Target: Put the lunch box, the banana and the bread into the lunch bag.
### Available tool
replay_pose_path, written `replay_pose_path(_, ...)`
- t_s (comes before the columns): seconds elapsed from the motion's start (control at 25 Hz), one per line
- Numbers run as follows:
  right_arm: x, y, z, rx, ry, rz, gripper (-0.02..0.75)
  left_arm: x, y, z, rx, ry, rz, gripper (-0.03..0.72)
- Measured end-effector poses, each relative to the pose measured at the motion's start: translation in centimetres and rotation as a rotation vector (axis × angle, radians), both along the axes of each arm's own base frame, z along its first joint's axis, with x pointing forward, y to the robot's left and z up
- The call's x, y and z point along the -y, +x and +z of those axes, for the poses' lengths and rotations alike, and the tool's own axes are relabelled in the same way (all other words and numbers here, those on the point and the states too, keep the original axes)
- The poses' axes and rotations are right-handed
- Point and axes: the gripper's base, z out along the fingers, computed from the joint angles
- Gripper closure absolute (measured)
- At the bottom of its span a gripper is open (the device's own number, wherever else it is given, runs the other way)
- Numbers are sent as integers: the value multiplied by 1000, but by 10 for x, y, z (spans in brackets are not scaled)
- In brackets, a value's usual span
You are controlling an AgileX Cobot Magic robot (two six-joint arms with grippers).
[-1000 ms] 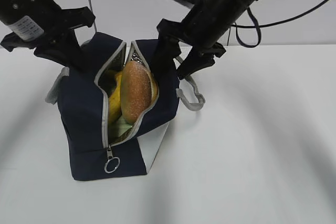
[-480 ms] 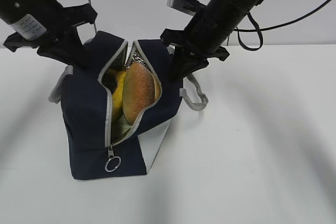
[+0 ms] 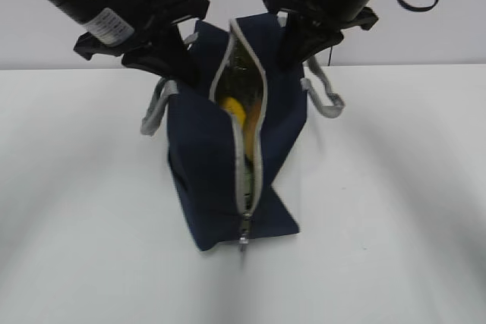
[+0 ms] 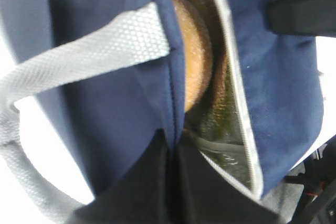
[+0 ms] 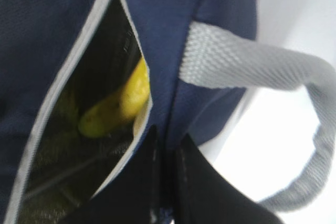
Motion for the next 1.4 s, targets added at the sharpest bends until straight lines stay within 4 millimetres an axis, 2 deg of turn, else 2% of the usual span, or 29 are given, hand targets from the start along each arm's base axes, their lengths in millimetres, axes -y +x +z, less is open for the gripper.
replay_pose_path(0.16, 13, -7, 17, 53, -68, -29, 743, 25, 2, 13, 57, -28, -51, 691)
replay_pose_path(0.32, 17, -8, 20, 69, -100, -34, 744, 37, 10, 9, 55, -36, -68, 691)
replay_pose_path(0.56, 18, 2, 0, 31, -157, -47, 745, 46, 24, -17, 1, -33, -57, 691)
replay_pose_path(0.8, 17, 6, -9, 14, -166, -53, 737, 49, 26, -23, -12, -43, -49, 691)
replay_pose_path(0.88, 17, 6, -9, 13, -162, -53, 684, 48, 27, -23, -5, -32, -50, 676)
replay_pose_path(0.92, 16, 6, -9, 13, -155, -54, 627, 47, 27, -24, 0, -25, -51, 648)
replay_pose_path(1.0, 15, 6, -9, 10, -141, -56, 480, 47, 28, -24, 5, -19, -51, 545)
replay_pose_path(1.12, 14, 6, -8, 5, -130, -58, 344, 47, 26, -24, -13, -11, -62, 332)
replay_pose_path(1.24, 15, 1, 2, 19, -117, -81, 314, 46, 23, -25, -34, 2, -75, 250)
replay_pose_path(1.4, 20, -12, 32, 80, -91, -101, 308, 39, 16, -9, 14, 31, -88, 239)
